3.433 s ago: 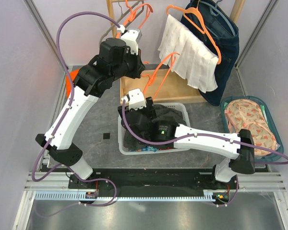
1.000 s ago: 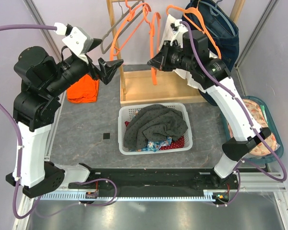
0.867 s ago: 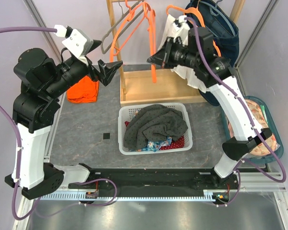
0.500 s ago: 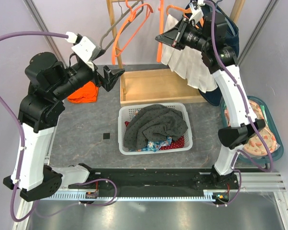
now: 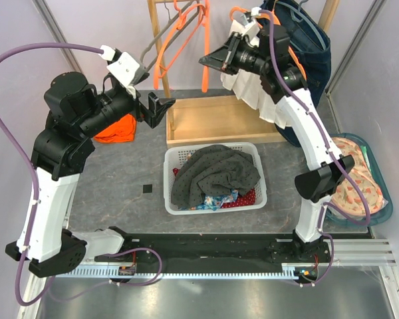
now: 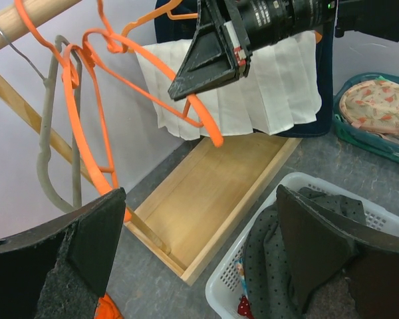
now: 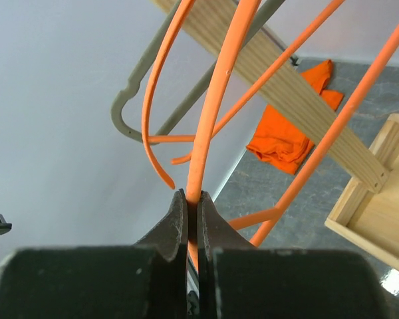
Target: Remove the skirt from the hanger
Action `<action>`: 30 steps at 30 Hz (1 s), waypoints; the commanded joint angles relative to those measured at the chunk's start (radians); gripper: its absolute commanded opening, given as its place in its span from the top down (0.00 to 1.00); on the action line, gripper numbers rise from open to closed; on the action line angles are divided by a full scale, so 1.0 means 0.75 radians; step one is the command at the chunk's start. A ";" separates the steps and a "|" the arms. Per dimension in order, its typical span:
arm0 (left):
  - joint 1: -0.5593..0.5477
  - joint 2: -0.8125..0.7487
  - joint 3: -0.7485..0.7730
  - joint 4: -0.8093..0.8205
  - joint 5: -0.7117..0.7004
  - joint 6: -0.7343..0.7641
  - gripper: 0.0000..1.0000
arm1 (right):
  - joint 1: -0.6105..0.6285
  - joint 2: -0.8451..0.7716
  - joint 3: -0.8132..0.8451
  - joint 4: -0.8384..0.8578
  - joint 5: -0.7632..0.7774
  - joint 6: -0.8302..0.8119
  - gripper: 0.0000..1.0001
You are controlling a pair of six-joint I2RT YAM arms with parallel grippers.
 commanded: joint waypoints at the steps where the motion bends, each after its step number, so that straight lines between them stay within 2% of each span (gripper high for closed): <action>1: 0.005 0.005 0.012 0.019 0.017 -0.014 0.00 | 0.073 0.012 0.054 0.019 0.080 -0.068 1.00; 8: 0.003 -0.001 0.010 0.021 0.013 -0.020 0.00 | 0.128 0.094 0.158 0.033 0.220 -0.043 1.00; 12: 0.005 -0.001 0.010 0.023 0.023 -0.034 0.00 | 0.167 0.176 0.224 0.015 0.230 -0.035 1.00; 22: 0.005 0.013 0.008 0.025 0.042 -0.059 0.00 | 0.220 0.104 0.179 -0.087 0.308 -0.176 0.98; 23: 0.007 0.013 0.006 0.025 0.042 -0.059 0.00 | 0.218 0.094 0.195 -0.130 0.316 -0.206 0.88; 24: 0.007 0.013 0.004 0.025 0.037 -0.059 0.00 | 0.218 0.060 0.203 -0.149 0.326 -0.223 0.59; 26: 0.005 0.011 -0.002 0.023 0.037 -0.061 0.00 | 0.216 -0.016 0.197 -0.204 0.375 -0.282 0.45; 27: 0.007 0.009 -0.004 0.023 0.037 -0.059 0.00 | 0.216 -0.043 0.191 -0.226 0.402 -0.305 0.28; 30: 0.007 -0.001 -0.006 0.017 0.042 -0.057 0.00 | 0.196 -0.161 0.138 -0.333 0.487 -0.405 0.18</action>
